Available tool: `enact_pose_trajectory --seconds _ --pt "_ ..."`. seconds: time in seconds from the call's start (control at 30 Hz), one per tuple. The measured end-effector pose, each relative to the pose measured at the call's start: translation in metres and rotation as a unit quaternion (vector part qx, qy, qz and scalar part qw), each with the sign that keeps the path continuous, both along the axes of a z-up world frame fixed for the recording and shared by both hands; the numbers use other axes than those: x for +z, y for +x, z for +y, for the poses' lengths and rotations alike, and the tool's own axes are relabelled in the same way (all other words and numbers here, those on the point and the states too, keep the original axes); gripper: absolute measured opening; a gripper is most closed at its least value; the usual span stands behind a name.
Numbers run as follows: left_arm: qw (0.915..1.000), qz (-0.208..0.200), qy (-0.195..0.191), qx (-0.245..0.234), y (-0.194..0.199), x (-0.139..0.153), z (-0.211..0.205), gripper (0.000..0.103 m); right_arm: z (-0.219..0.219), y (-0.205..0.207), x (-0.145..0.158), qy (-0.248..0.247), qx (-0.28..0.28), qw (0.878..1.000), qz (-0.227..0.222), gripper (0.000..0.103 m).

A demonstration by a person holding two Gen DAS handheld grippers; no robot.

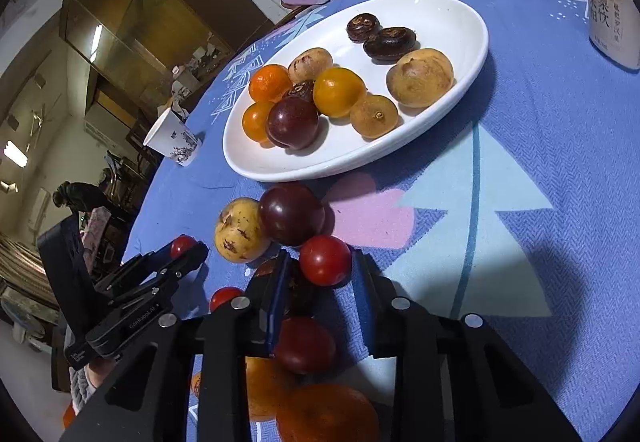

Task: Organize fruits
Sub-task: 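Carry the tomato with the left gripper while the right gripper grasps a red cherry tomato, then lower both tomatoes onto the white plate and open both grippers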

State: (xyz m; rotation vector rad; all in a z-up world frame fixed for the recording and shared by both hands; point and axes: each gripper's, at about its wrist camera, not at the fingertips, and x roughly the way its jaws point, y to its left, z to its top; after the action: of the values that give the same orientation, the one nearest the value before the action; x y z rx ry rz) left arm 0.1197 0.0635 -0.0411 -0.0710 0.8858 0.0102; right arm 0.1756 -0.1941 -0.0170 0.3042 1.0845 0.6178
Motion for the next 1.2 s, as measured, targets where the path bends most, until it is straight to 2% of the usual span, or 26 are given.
enact_pose_trajectory --seconds 0.37,0.5,0.63,0.73,0.83,0.97,1.1,1.2 --pt "0.9997 -0.007 -0.025 -0.003 -0.005 0.002 0.005 0.033 -0.009 -0.011 0.015 0.010 -0.006 0.999 -0.032 0.026" --pt "0.9997 -0.013 -0.021 -0.007 -0.008 0.004 0.003 0.033 -0.018 -0.014 0.017 0.011 -0.015 0.999 -0.039 0.026" --pt "0.9987 -0.048 -0.008 -0.012 -0.016 0.020 -0.003 0.033 -0.030 -0.020 0.028 0.029 -0.028 0.998 -0.053 0.026" --pt "0.9978 -0.060 -0.022 -0.020 -0.010 0.040 -0.008 0.033 -0.037 -0.020 0.045 0.047 -0.036 0.996 -0.072 0.026" --pt "0.9969 -0.075 0.005 -0.024 0.008 0.066 -0.017 0.033 -0.038 -0.009 0.066 0.051 -0.040 0.994 -0.089 0.026" --pt "0.9956 -0.091 -0.001 -0.023 0.047 0.097 -0.028 0.033 -0.029 0.023 0.085 0.041 -0.047 0.993 -0.099 0.026" --pt "0.9961 -0.082 -0.015 -0.031 0.090 0.096 -0.049 0.032 -0.016 0.064 0.077 0.031 -0.059 0.994 -0.082 0.026" --pt "0.9968 -0.062 -0.022 -0.046 0.118 0.084 -0.066 0.032 -0.012 0.088 0.064 0.014 -0.073 0.994 -0.079 0.026"
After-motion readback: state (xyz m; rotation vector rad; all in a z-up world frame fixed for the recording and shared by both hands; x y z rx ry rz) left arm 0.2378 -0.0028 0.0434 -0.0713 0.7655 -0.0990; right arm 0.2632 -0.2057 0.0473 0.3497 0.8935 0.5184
